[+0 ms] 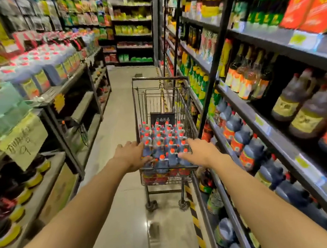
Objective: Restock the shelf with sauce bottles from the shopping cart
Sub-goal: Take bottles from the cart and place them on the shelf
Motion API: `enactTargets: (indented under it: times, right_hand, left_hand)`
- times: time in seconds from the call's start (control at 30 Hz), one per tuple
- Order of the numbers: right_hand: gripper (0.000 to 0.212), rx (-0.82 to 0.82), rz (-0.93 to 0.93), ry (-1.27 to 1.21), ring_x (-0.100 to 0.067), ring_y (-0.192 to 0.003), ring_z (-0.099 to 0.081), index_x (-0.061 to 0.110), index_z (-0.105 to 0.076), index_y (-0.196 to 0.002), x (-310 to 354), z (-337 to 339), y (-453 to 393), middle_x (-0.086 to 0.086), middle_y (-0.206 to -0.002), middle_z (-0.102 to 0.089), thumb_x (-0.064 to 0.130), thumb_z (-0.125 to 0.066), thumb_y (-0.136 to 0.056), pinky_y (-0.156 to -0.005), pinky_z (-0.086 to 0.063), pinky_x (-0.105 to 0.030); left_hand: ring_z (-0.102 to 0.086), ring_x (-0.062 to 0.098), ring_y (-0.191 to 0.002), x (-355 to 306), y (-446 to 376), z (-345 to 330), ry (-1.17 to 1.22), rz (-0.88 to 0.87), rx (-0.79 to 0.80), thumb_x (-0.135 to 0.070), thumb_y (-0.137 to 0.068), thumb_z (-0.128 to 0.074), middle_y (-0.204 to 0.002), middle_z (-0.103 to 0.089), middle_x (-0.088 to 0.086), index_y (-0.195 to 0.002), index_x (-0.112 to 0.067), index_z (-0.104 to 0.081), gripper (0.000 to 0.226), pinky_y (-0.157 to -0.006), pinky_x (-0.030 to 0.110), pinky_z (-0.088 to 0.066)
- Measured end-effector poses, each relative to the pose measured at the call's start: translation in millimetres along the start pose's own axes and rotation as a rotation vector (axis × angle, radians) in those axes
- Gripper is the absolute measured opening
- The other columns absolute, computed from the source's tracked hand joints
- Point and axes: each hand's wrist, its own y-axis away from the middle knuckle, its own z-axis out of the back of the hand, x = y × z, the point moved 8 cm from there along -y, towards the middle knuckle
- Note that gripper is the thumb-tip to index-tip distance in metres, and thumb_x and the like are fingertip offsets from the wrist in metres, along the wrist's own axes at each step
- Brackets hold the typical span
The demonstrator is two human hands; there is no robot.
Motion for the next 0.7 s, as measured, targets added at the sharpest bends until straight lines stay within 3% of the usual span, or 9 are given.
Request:
enactTargets:
  times: [0.3,0.43,0.7]
  right_hand:
    - [0.073,0.133,0.066,-0.052,-0.036,-0.130,-0.051,0.015,-0.038,-0.150,-34.3,-32.2,-138.4,-0.014,-0.144,-0.052,0.065,-0.048,-0.098,-0.101,-0.048,-0.049]
    - [0.078,0.188,0.090,0.009,-0.034,-0.137,-0.047,0.015,-0.041,-0.149,-37.4,-64.2,-184.4,-0.012,-0.151,-0.048,0.071,-0.043,-0.096,-0.109,-0.042,-0.049]
    - [0.074,0.278,0.064,0.033,-0.033,-0.136,-0.046,0.017,-0.045,-0.146,-34.0,-115.4,-271.6,-0.011,-0.146,-0.052,0.071,-0.042,-0.095,-0.110,-0.039,-0.045]
  left_hand:
    - [-0.042,0.029,-0.140,15.7,-113.9,-33.8,-0.001,0.047,0.156,-0.070,-0.098,-0.036,-0.152,-0.047,0.008,-0.154,-0.022,-0.033,0.074,-0.112,0.048,-0.035]
    - [-0.039,0.027,-0.142,25.9,-157.1,-53.8,-0.033,0.028,0.176,-0.071,-0.097,-0.031,-0.153,-0.046,0.008,-0.154,-0.020,-0.033,0.077,-0.115,0.047,-0.033]
    - [-0.037,0.030,-0.142,37.6,-244.9,-119.9,-0.102,-0.071,0.238,-0.066,-0.100,-0.027,-0.150,-0.046,0.011,-0.155,-0.016,-0.033,0.074,-0.115,0.049,-0.027]
